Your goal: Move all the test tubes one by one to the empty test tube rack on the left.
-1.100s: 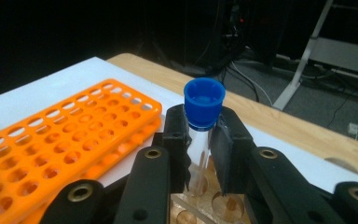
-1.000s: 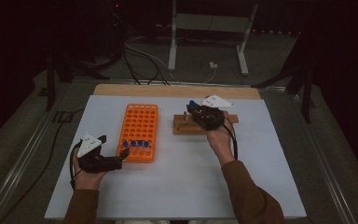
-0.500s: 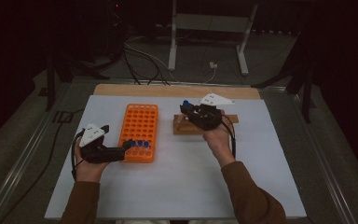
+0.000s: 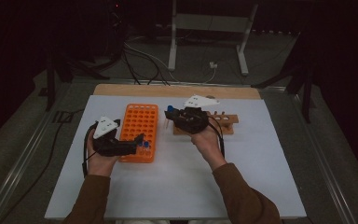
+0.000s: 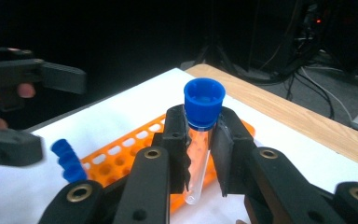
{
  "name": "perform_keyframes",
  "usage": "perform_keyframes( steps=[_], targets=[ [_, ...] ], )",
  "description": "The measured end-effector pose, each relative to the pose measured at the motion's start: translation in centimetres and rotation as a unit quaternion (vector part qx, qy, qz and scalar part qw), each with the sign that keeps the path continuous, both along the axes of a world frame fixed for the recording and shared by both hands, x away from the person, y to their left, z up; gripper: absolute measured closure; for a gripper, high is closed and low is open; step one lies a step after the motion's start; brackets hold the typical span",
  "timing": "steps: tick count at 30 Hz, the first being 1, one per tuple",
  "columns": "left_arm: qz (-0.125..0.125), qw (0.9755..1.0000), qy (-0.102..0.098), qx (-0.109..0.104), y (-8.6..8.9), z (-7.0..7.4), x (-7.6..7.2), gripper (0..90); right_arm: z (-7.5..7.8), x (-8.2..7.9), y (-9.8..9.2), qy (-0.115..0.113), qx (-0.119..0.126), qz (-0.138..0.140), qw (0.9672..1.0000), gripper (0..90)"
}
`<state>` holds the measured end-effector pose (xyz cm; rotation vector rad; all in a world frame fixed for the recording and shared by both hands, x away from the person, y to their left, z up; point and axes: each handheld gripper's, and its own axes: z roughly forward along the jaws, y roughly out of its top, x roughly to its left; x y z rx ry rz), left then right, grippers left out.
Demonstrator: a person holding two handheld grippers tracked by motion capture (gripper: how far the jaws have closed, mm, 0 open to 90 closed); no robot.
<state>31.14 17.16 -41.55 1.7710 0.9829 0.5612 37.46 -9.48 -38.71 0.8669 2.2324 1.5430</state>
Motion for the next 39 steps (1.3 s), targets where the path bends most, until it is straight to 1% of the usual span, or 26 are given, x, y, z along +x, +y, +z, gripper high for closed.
perform_keyframes(
  steps=[2, 6, 8, 10, 14, 16, 17, 19, 22, 25, 28, 30, 31, 33, 34, 36, 39],
  targets=[
    [-0.006, 1.0, -0.002, 0.001, -0.6, 0.1, 0.1, 1.4, 0.3, -0.2, 0.6, 0.002, 0.0, 0.009, 1.0, 76.8],
    [-0.014, 0.9998, -0.006, 0.012, -1.7, 0.4, 0.4, 4.5, 0.9, -0.7, 1.7, 0.003, 0.001, 0.024, 0.9997, 76.7],
    [-0.017, 0.9995, -0.01, 0.023, -2.2, 0.6, 0.5, 6.4, 1.1, -1.0, 2.2, 0.001, 0.001, 0.03, 0.9995, 76.7],
    [-0.021, 0.9993, -0.013, 0.028, -2.7, 0.7, 0.5, 9.3, 1.3, -1.2, 2.7, 0.001, 0.0, 0.037, 0.9993, 76.7],
    [-0.026, 0.9989, -0.023, 0.031, -3.1, 0.9, 0.6, 22.8, 1.4, -1.5, 3.5, 0.003, -0.003, 0.047, 0.9989, 76.7],
    [-0.036, 0.9988, -0.022, 0.025, -3.1, 1.0, 0.7, 37.5, 1.4, -1.6, 3.7, 0.004, -0.003, 0.052, 0.9987, 76.7],
    [-0.041, 0.9985, -0.023, 0.026, -3.1, 1.0, 0.8, 43.6, 1.3, -1.6, 3.7, 0.005, -0.002, 0.054, 0.9985, 76.7],
    [-0.043, 0.9983, -0.025, 0.029, -3.2, 1.0, 0.8, 52.8, 1.2, -1.6, 3.8, 0.007, -0.002, 0.057, 0.9984, 76.6],
    [-0.046, 0.9978, -0.031, 0.037, -3.3, 1.0, 0.8, 63.1, 1.1, -1.6, 3.9, 0.011, -0.001, 0.058, 0.9982, 76.7],
    [-0.052, 0.9976, -0.031, 0.034, -3.3, 1.0, 0.8, 69.7, 1.1, -1.6, 3.9, 0.011, 0.0, 0.061, 0.9981, 76.7],
    [-0.06, 0.9969, -0.033, 0.039, -3.4, 0.9, 0.8, 76.4, 1.0, -1.5, 4.0, 0.011, -0.004, 0.062, 0.998, 76.8],
    [-0.063, 0.9965, -0.035, 0.042, -3.5, 0.9, 0.8, 77.7, 0.9, -1.5, 3.9, 0.012, -0.004, 0.063, 0.998, 76.6],
    [-0.061, 0.9966, -0.036, 0.042, -3.5, 0.9, 0.9, 77.8, 0.9, -1.5, 3.9, 0.009, -0.006, 0.064, 0.9979, 75.7],
    [-0.058, 0.997, -0.034, 0.04, -3.4, 0.8, 1.0, 77.9, 0.9, -1.4, 3.7, 0.009, 0.001, 0.068, 0.9977, 62.2],
    [-0.057, 0.9972, -0.031, 0.037, -3.3, 0.8, 1.1, 77.9, 1.0, -1.3, 3.5, 0.009, 0.006, 0.069, 0.9976, 55.2],
    [-0.051, 0.9975, -0.032, 0.038, -3.1, 0.8, 1.3, 77.9, 1.0, -1.2, 3.1, 0.013, 0.02, 0.067, 0.9975, 43.6],
    [-0.04, 0.9981, -0.032, 0.035, -2.6, 0.9, 1.4, 77.9, 0.9, -1.1, 2.5, 0.002, 0.021, 0.046, 0.9987, 28.1]
  ],
)
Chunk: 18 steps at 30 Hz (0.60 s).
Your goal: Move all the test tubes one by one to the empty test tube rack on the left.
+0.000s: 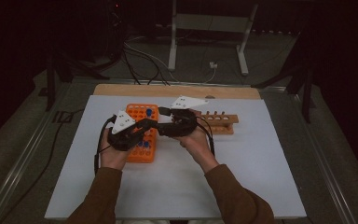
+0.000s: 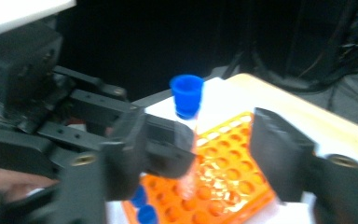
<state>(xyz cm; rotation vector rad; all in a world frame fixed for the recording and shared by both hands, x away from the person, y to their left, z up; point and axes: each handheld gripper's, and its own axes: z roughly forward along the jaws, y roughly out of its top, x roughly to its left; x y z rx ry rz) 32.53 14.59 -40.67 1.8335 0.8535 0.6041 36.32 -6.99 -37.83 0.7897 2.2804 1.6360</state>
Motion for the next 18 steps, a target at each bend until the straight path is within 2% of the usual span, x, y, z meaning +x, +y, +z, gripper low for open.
perform_keyframes(
  steps=[3, 7, 11, 18],
  targets=[
    [0.008, 1.0, 0.004, 0.001, 0.5, 0.1, 0.1, 78.0, -0.2, 0.2, -0.6, 0.001, -0.005, -0.024, 0.9997, 16.2],
    [0.015, 0.9999, 0.006, 0.003, 1.2, 0.0, 0.1, 78.1, -0.5, 0.5, -1.5, 0.004, -0.011, -0.046, 0.9989, 9.1],
    [0.025, 0.9997, 0.006, -0.006, 2.3, -0.1, 0.0, 78.1, -1.1, 0.8, -2.4, 0.009, -0.016, -0.057, 0.9982, 4.9],
    [0.049, 0.9985, 0.013, -0.021, 4.5, -0.9, -0.5, 78.0, -2.1, 0.8, -4.0, 0.017, -0.026, -0.07, 0.9971, 3.0]
  ],
)
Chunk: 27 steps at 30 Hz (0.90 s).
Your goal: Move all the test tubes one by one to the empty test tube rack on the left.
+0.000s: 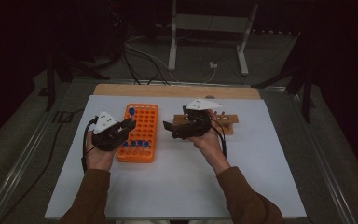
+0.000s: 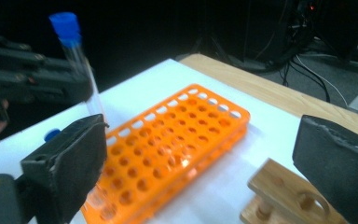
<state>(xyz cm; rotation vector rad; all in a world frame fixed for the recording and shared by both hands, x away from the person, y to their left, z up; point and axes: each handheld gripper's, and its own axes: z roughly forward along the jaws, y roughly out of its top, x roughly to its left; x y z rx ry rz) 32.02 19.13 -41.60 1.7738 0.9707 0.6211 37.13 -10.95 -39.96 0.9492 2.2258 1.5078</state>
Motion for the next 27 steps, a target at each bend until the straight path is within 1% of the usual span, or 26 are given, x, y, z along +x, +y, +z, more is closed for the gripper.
perform_keyframes(
  steps=[2, 7, 9, 14, 17, 22, 26, 27],
  targets=[
    [0.008, 1.0, 0.002, -0.004, 0.6, -0.2, -0.2, 78.1, -0.3, -0.1, -0.5, -0.002, -0.007, -0.005, 1.0, 3.0],
    [0.02, 0.9997, 0.005, -0.012, 1.9, -0.7, -0.8, 78.0, -0.8, -0.3, -2.1, 0.002, -0.002, -0.017, 0.9999, 3.0],
    [0.023, 0.9997, 0.006, -0.011, 2.3, -0.9, -1.0, 78.1, -0.9, -0.5, -2.7, 0.002, -0.002, -0.02, 0.9998, 3.0],
    [0.029, 0.9994, 0.008, -0.014, 3.2, -1.5, -1.8, 78.0, -1.1, -1.1, -4.3, -0.009, -0.016, -0.038, 0.9991, 3.0],
    [0.033, 0.9992, 0.015, -0.017, 3.7, -2.2, -2.2, 78.0, -1.2, -1.5, -5.5, -0.011, -0.01, -0.047, 0.9988, 3.0],
    [0.033, 0.9988, 0.026, -0.024, 4.1, -3.7, -3.0, 78.0, -1.3, -2.3, -7.3, -0.01, -0.007, -0.057, 0.9983, 3.0],
    [0.026, 0.9987, 0.028, -0.033, 4.1, -4.8, -3.5, 78.0, -1.4, -2.8, -8.5, -0.011, -0.003, -0.064, 0.9979, 3.0],
    [0.023, 0.9988, 0.03, -0.031, 4.0, -5.0, -3.5, 77.9, -1.5, -2.9, -8.8, -0.011, -0.003, -0.066, 0.9977, 3.0]
  ],
)
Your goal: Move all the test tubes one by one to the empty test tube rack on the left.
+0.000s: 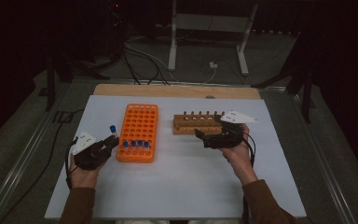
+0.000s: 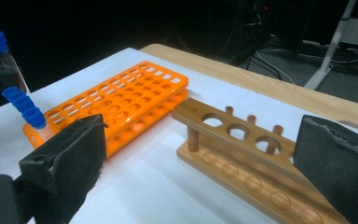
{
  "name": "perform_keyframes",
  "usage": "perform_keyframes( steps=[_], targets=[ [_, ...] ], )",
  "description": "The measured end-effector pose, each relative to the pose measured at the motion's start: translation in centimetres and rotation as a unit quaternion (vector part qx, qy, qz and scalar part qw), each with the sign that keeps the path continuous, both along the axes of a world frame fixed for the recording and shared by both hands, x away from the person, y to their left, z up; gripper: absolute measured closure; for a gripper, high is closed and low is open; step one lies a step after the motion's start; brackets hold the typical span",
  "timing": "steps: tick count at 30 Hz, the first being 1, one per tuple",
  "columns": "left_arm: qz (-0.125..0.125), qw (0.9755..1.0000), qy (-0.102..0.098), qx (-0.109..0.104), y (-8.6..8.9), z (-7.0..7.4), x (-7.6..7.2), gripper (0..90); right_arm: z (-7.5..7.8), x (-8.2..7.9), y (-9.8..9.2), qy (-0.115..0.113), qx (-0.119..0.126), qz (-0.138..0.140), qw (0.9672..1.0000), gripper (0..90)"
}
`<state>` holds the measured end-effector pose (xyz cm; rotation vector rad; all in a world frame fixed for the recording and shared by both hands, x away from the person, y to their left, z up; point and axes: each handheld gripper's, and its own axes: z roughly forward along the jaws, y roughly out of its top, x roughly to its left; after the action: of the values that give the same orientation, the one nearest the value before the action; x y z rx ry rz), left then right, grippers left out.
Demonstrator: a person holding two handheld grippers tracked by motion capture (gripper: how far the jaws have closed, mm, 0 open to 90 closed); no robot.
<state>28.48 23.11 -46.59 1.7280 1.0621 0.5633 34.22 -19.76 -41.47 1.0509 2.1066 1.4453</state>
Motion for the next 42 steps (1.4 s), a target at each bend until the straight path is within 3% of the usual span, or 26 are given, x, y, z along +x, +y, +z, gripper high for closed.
perform_keyframes(
  steps=[4, 13, 24, 32, 37, 42],
  targets=[
    [-0.008, 0.9999, 0.0, 0.01, -0.4, -0.7, -0.3, 77.8, -0.4, -0.4, -0.9, 0.004, 0.003, -0.008, 1.0, 3.0],
    [-0.008, 0.9984, 0.033, 0.045, -0.8, -2.0, -0.1, 77.8, -1.2, -1.5, -2.7, 0.006, -0.001, -0.018, 0.9998, 3.0],
    [-0.011, 0.9959, 0.054, 0.072, -0.9, -2.8, -0.1, 78.0, -1.8, -2.5, -4.6, 0.001, -0.009, -0.037, 0.9993, 3.0],
    [-0.009, 0.9954, 0.054, 0.078, -1.1, -2.8, -0.1, 77.9, -2.3, -3.5, -5.6, 0.0, -0.015, -0.047, 0.9988, 3.0],
    [-0.012, 0.9963, 0.06, 0.061, -0.7, -2.6, -0.3, 76.7, -2.6, -4.1, -6.4, -0.003, -0.01, -0.054, 0.9985, 3.0],
    [-0.003, 0.998, 0.047, 0.042, 0.2, -2.0, -1.1, 57.3, -3.0, -4.8, -7.5, -0.007, -0.007, -0.061, 0.9981, 3.0]
  ],
)
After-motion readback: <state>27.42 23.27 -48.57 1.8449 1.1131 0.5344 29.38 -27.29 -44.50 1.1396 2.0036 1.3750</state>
